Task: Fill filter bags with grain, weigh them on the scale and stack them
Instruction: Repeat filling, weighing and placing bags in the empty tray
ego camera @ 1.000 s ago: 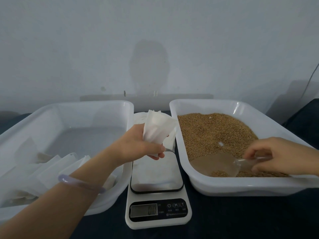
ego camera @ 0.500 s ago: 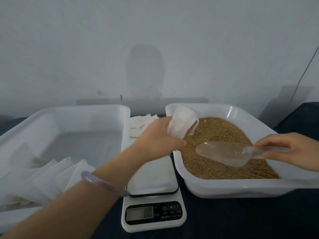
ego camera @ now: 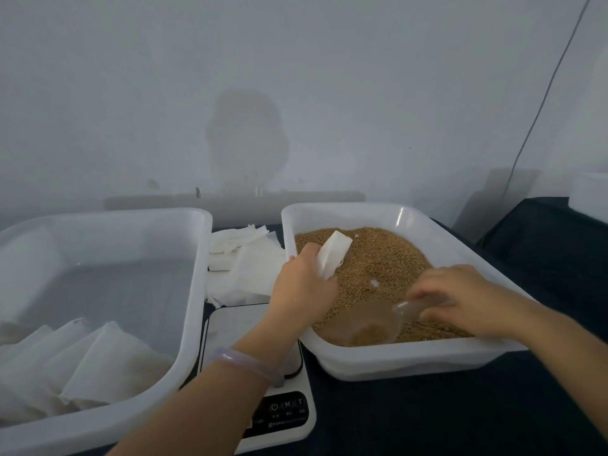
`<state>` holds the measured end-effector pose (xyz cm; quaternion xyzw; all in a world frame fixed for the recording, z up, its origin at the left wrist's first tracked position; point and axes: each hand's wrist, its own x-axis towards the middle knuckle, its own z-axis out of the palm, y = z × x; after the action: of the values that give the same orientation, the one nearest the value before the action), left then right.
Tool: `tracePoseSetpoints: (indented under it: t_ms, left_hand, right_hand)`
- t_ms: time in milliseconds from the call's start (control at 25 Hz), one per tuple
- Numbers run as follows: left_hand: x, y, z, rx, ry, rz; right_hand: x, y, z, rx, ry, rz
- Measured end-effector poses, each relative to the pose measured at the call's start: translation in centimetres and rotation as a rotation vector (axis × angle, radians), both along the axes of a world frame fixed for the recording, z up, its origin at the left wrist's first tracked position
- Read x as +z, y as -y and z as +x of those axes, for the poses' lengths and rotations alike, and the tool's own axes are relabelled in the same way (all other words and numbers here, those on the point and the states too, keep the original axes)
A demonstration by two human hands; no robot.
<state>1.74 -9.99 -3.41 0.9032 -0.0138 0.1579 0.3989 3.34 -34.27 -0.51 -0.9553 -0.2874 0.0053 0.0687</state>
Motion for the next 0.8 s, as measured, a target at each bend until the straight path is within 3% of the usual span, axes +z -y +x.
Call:
tracePoseSetpoints:
  t_ms: [200,600,800]
  left_hand:
    - [-0.1,-0.2,-0.1,0.007,0.024,-0.029]
    - [-0.3,0.0,0.0,-0.024,0.034,0.109]
    - [-0.4,0.0,-0.1,-0.039,0.122,0.125]
  right_hand:
    - [0.3,1.7,-0.2,-0.095,-0.168,0.196]
    - [4.0,6.7,0.2,-0.285,0.009,0.136]
    - [6.2,6.5,0.2,-0.283,0.041,0.361]
